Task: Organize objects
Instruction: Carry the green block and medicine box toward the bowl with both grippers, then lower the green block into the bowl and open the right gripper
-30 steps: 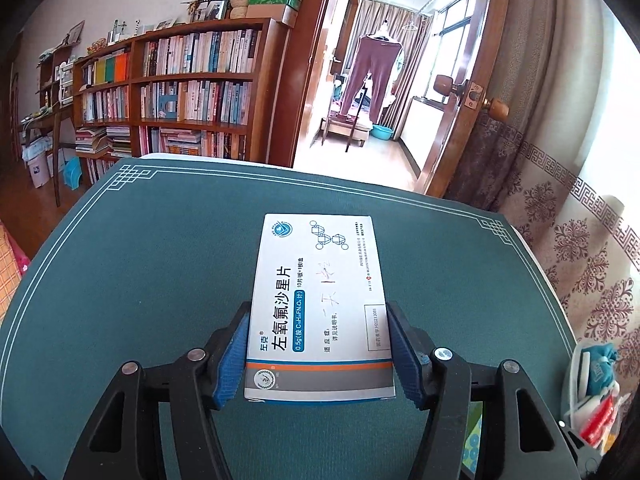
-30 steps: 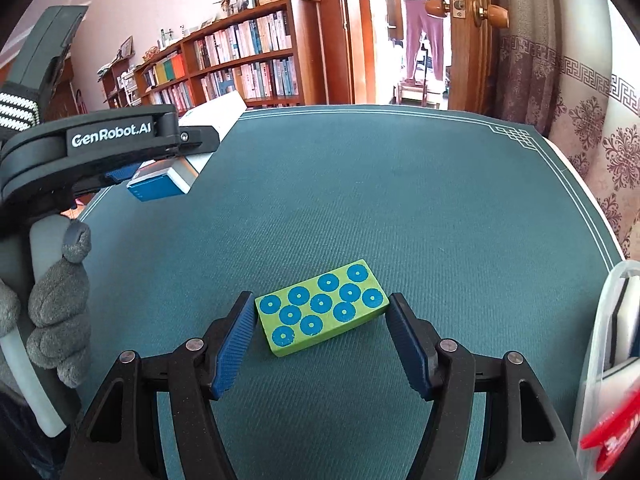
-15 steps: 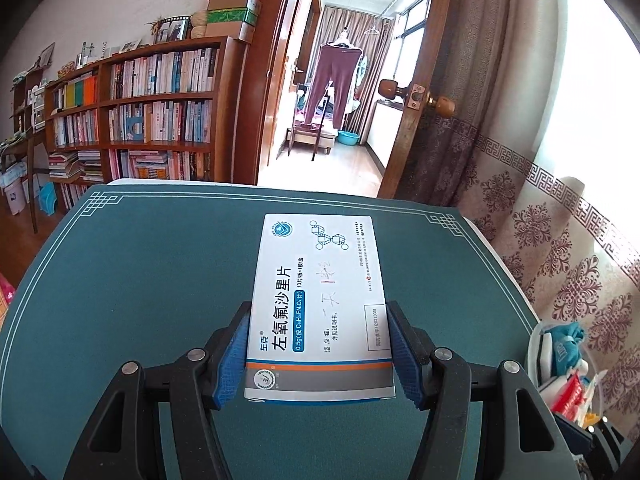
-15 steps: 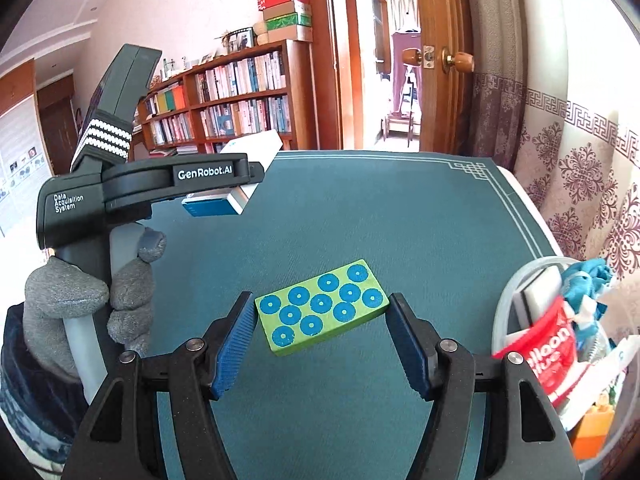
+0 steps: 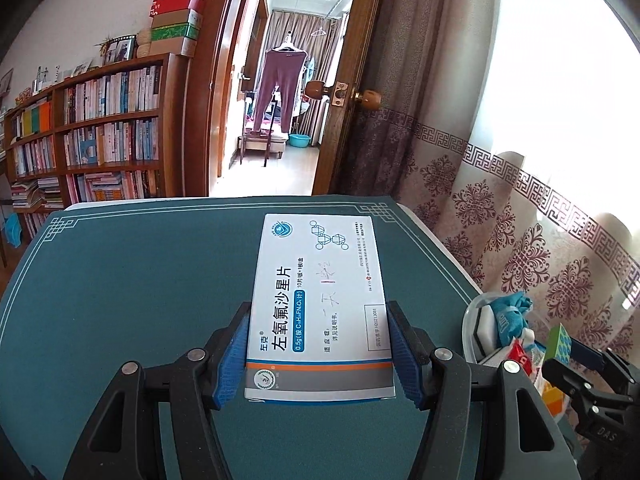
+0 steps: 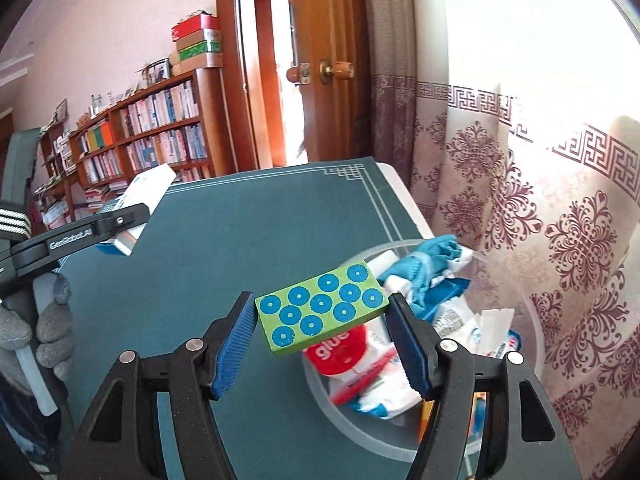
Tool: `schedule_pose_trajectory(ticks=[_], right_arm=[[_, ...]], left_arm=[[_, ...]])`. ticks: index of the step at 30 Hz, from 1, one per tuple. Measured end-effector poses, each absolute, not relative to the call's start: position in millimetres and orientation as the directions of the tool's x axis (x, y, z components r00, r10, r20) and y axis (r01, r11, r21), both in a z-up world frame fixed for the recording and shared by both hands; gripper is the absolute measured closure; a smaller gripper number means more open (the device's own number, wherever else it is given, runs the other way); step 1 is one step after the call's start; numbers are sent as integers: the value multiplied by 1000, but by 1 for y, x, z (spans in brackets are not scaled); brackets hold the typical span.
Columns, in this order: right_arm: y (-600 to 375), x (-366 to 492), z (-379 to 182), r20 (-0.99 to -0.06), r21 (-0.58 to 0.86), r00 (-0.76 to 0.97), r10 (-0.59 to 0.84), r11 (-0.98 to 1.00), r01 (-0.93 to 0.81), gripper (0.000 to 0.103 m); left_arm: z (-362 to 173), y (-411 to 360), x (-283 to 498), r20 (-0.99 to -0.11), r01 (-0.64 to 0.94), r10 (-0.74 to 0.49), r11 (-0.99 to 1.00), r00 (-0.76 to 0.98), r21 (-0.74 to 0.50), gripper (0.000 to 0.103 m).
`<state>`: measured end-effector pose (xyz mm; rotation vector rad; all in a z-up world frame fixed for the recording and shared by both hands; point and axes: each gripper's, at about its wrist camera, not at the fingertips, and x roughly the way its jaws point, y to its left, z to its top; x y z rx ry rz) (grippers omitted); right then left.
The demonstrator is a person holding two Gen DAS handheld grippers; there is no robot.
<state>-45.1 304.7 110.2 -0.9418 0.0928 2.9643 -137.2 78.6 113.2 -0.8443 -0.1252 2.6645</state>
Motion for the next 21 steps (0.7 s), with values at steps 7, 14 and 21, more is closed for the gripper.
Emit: schedule_pose_trajectory(ticks=[7,14,21], right_arm=[[343,-62,98,-634,33,-772,45,-996,-86,36],[361,-74,80,-679,5,-730,74,-994,-106,36],[357,-74,83,-670,-9,-737,88,-994,-110,34]], left_arm=[[113,96,-124,-539,-356,387,-920,-748,-166,37],[112,107,-117,-543,-388,403,-910,-737,-149,37],[110,112,-115,-548,-400,409,-905,-730,-142,37]])
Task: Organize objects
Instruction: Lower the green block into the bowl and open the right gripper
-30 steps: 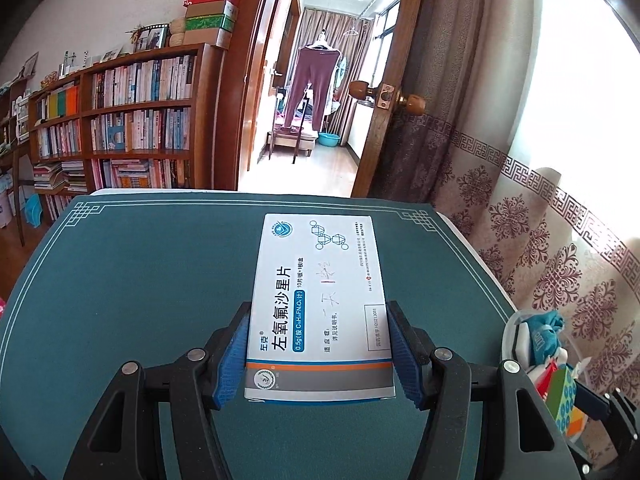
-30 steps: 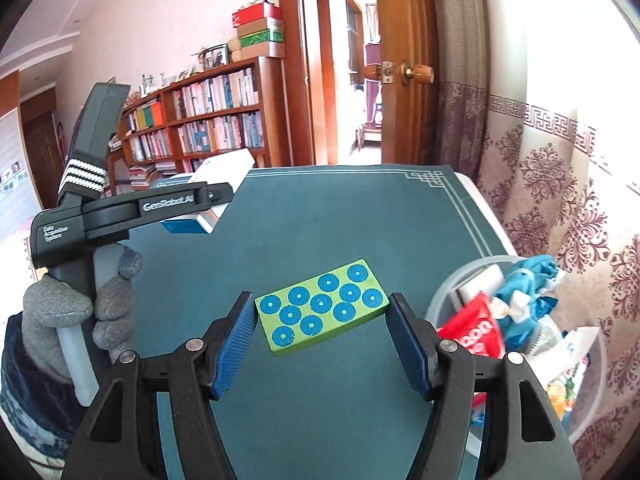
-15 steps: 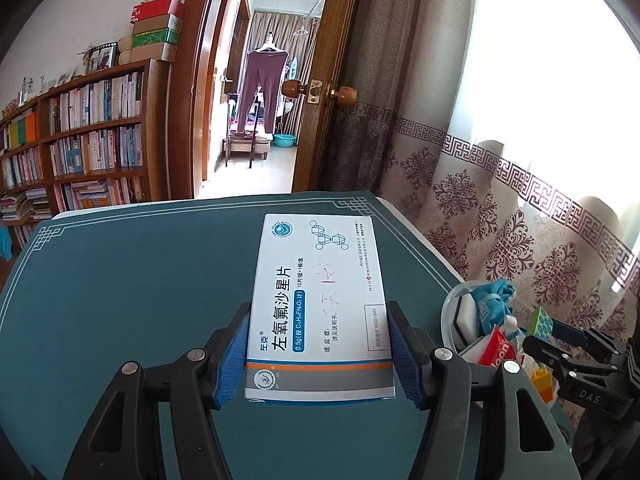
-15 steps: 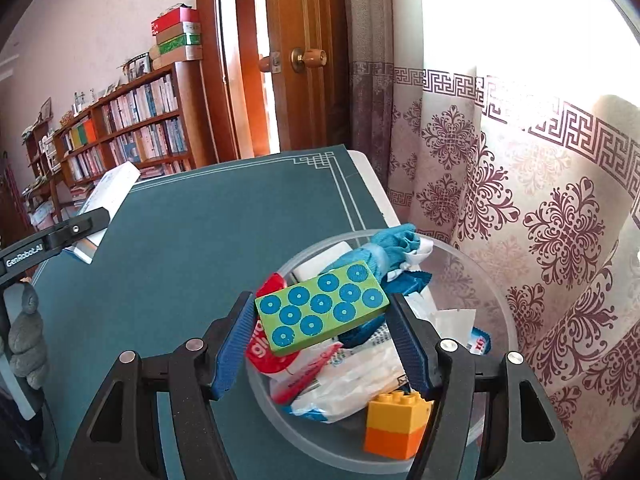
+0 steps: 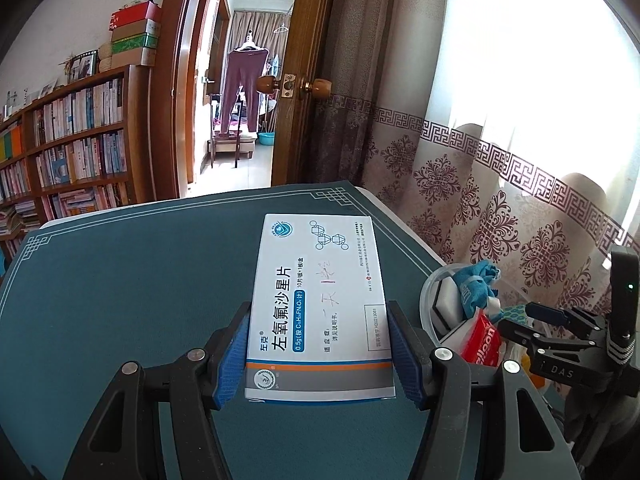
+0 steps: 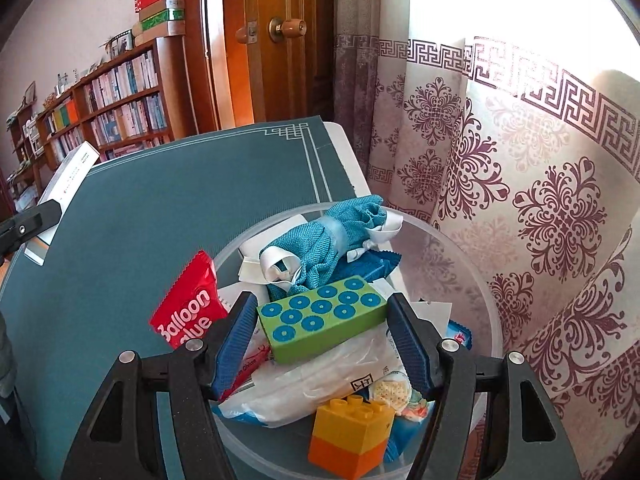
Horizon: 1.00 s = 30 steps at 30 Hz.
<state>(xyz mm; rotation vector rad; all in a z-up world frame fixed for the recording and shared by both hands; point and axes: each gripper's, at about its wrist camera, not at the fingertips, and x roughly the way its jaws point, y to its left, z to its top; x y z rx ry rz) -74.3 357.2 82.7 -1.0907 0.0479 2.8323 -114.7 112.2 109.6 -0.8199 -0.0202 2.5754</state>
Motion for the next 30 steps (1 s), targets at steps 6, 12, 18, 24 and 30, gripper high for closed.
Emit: schedule_pose_trajectory(ticks=[6,12,18,24,30], right_arm=[[355,-52,95,-634,8,-768,92,-992,-125,33],[346,-15,105,-600,15,-795,83,-993,-114,33],[351,14,102,-603,61,-797,38,-994,-93,33],[358,34,104,-579,96,-816,-6,-994,-61,33],[374,54,102,-562,124,-826,-27,-991,-53,32]], left_arm=[[111,112,-112,-543,-411,417,-901,-729,-140,37],[110,121,-106,-542,-430,418,-896,-729,-112,37],[111,138,-94,-556,-453,428,-886,-712,-100,37],[119,176,-80,-573,-500,435,-864,-695,-49,37],[128,220,-72,-585,-569,469,-822,-661,-16,37]])
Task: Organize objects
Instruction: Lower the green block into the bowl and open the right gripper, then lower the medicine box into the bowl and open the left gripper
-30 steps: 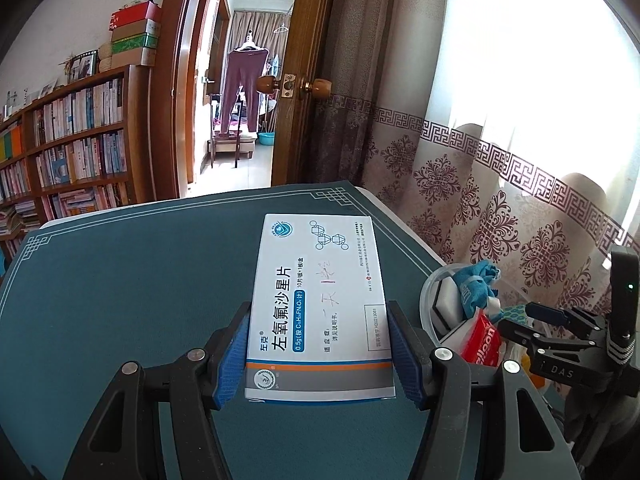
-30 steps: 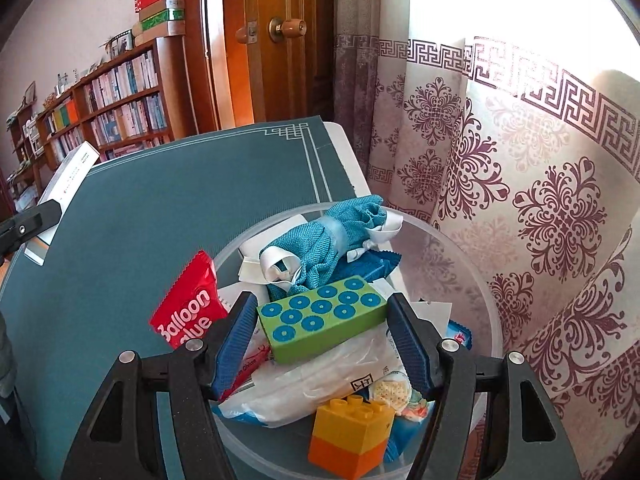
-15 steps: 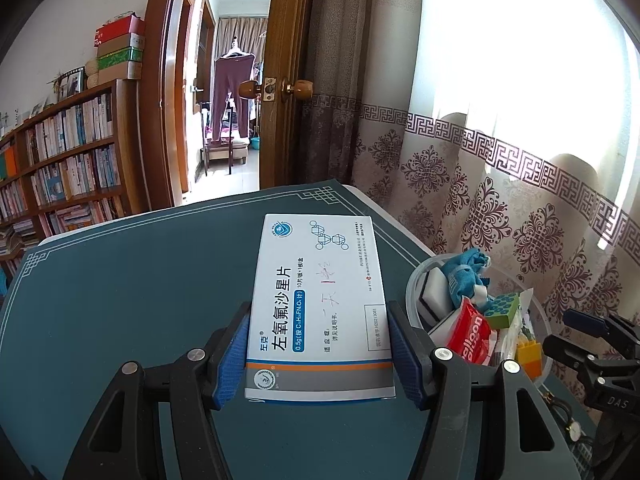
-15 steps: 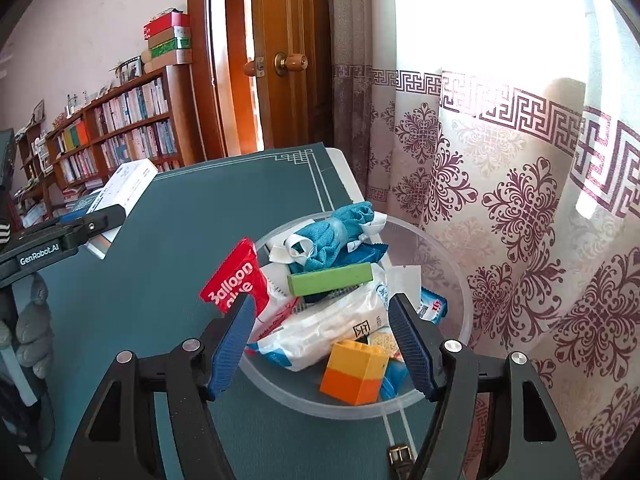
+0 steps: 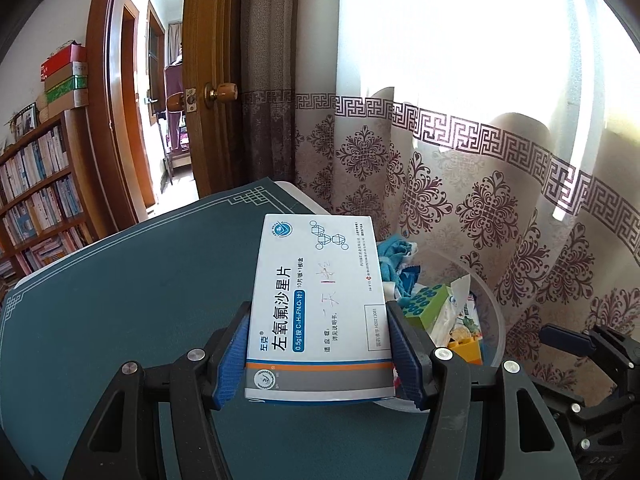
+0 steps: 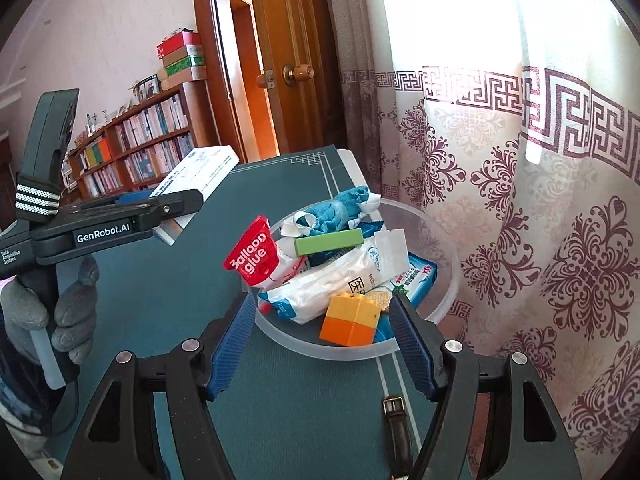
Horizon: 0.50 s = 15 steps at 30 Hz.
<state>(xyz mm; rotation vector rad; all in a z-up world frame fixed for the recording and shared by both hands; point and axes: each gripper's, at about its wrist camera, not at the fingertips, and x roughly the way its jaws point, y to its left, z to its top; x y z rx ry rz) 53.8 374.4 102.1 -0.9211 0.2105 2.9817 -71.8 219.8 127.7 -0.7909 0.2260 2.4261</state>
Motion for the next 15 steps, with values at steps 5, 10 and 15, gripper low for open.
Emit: schedule_pose_trajectory(ticks=[5,10,15], right_arm=[[385,67,97,-557,115,-830,-28,-992,-44,32],[396,74,94,-546,130,-836,-42,-991,-36,32],[401,79,93,-534,143,-844,-56,-989,-25,32]], left_arm=[[128,258,-71,-610,-617,491,-787,-622,-5,37],[123,291,-75,-641,-654,495,-756,-587,14,37],[118,315,-81,-665,-685,504,-729,-551,15,37]])
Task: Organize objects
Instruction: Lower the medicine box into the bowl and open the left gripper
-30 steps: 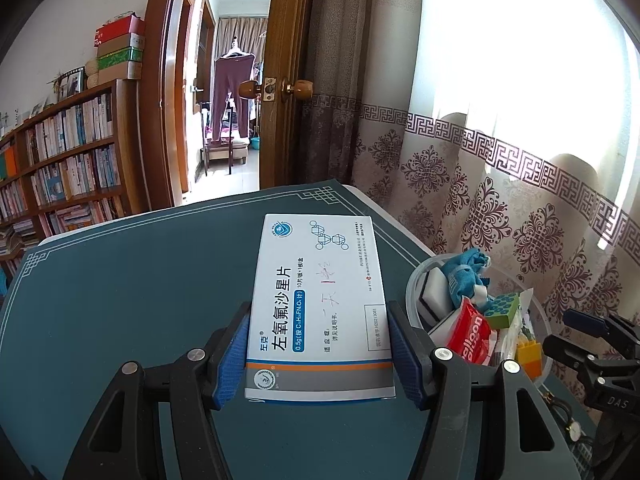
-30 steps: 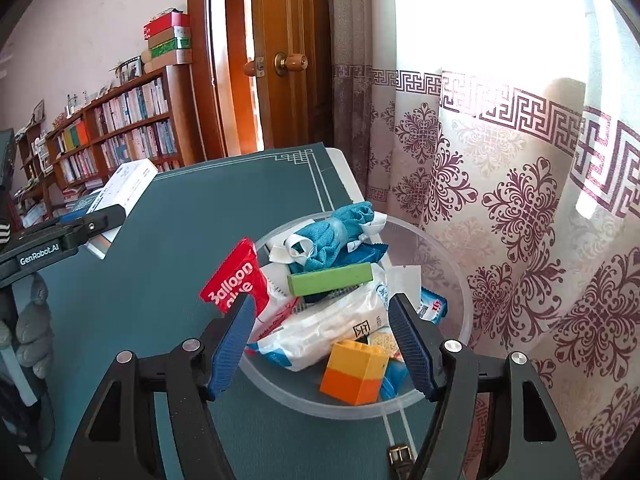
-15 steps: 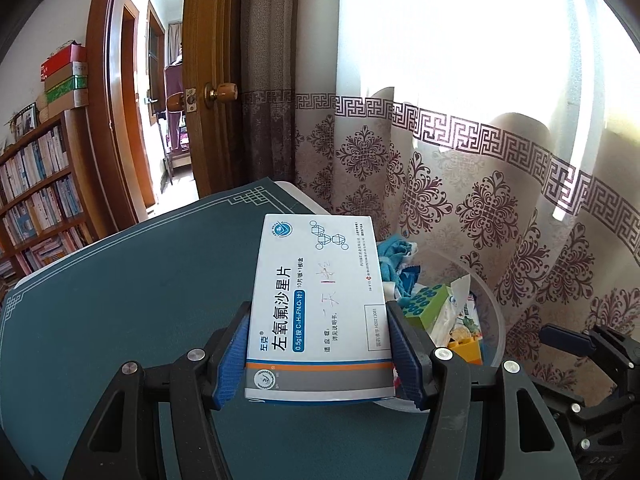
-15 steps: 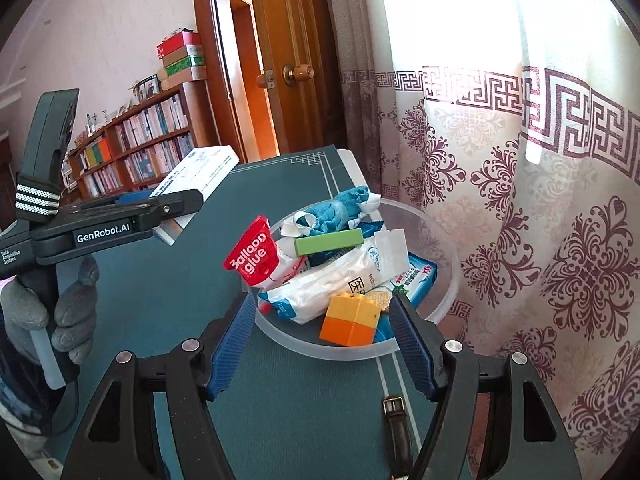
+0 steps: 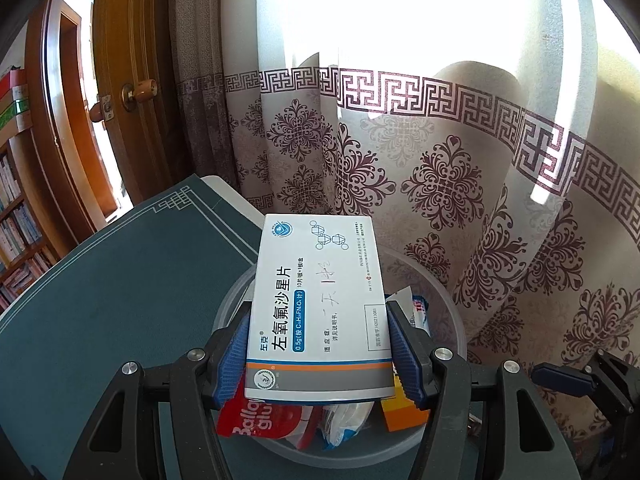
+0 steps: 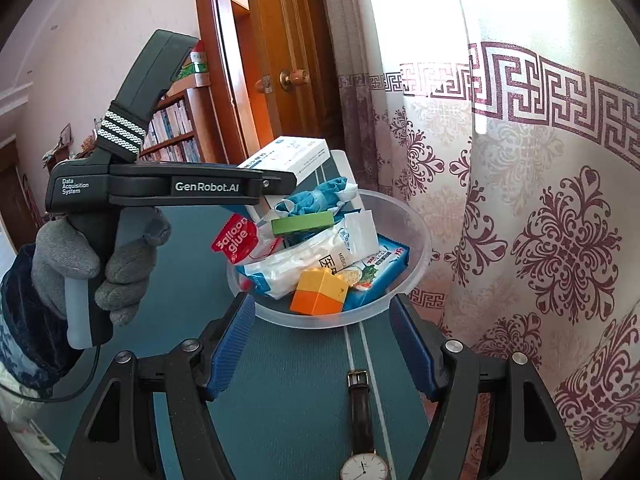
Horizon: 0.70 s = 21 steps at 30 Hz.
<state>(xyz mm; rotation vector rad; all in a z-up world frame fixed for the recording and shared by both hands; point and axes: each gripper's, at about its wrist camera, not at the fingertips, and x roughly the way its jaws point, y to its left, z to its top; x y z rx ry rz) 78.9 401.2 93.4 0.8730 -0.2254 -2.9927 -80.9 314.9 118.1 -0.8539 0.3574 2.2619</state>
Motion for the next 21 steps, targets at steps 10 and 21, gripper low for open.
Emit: schedule_pose_trajectory(ticks=[10,21], right_arm=[[403,80,91,-528,175,-845,-90,-985,-4,32],[398,78,86,-543,178,-834,-93,-984,-6,32]], left_arm=[[102,341,-90,-715,-727,507,-687,-481,2,36],[104,326,-89,-702,-705,510,-709,-498,-15,15]])
